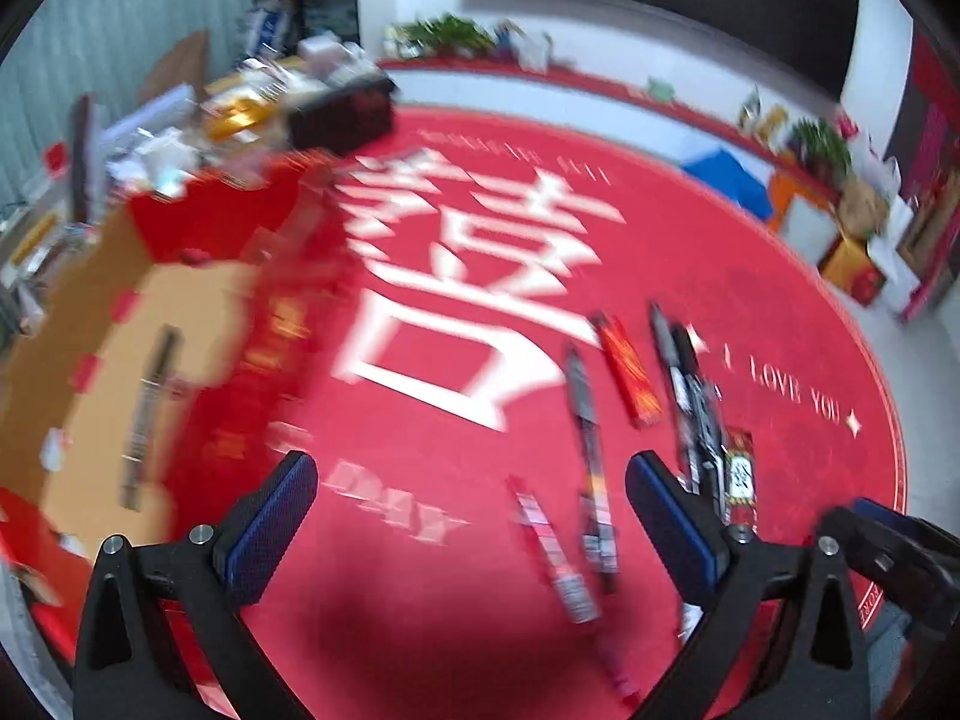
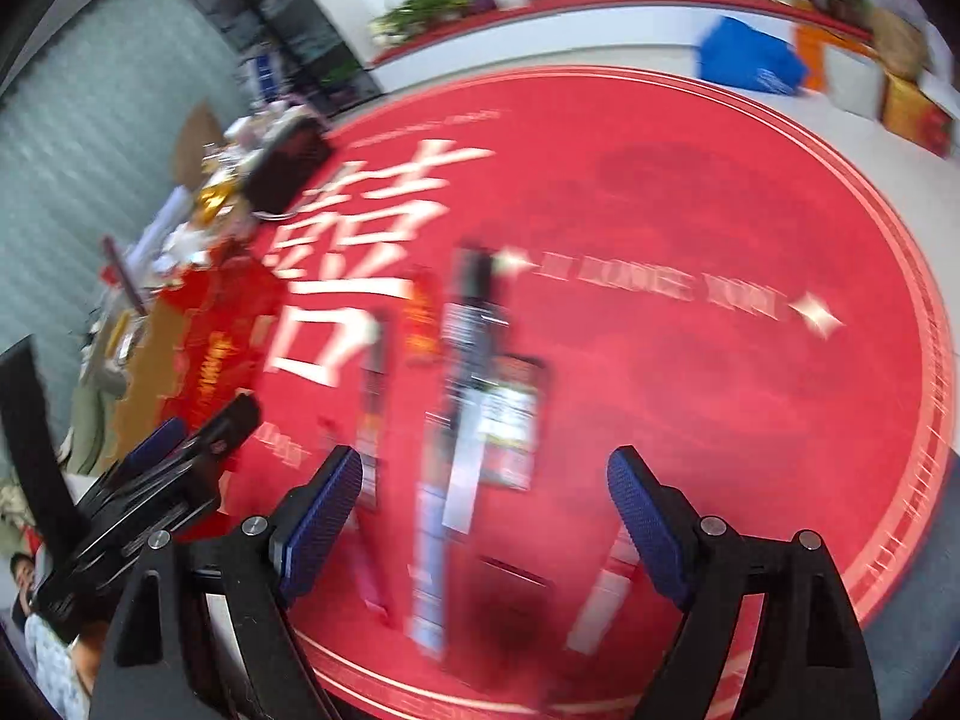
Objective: Organize rigid objects
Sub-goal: 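Open both tools to drop the marker and pink pen into the box, then grasp the red gel pen with the left tool while the right tool grips the clear red pen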
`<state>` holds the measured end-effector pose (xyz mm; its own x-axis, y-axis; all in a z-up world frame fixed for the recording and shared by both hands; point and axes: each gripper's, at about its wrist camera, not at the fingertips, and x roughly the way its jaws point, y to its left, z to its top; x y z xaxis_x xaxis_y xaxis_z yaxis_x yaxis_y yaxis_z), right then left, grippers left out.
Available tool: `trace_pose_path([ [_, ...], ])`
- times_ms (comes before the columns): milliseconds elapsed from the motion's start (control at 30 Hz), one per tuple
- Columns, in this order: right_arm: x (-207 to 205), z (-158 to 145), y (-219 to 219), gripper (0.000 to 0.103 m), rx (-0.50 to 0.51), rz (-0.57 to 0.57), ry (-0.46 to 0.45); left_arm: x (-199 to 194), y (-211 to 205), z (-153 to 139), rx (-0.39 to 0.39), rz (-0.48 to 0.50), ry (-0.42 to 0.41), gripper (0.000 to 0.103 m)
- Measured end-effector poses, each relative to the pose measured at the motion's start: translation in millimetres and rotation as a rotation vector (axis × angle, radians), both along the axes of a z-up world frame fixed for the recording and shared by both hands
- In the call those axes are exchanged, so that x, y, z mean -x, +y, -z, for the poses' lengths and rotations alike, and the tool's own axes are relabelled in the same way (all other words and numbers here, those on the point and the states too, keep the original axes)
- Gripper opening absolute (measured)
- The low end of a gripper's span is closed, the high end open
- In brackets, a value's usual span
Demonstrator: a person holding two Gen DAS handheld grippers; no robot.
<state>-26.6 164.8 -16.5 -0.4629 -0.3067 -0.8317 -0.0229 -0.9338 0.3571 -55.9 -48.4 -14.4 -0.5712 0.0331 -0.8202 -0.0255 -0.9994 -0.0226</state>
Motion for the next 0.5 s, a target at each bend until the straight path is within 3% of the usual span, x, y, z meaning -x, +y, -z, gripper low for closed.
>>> trace_pose_path([
  [233,-31.8,17.8,43.1,0.085,-0.01,0.058,-0.026,-22.1,16.1,18.8,0.025,-0.09,-0.039,0.103],
  [333,-36.2,25.5,40.7,0.085,0.004,0.049,-0.036,-42.0,15.8,20.3,0.036,-0.122,-0.029,0.103],
  [500,-44.6,29.0,28.1,0.085,-0.088,0.024,-0.029,-54.4,21.0,28.7,0.047,-0.149,-0.033,0.103],
])
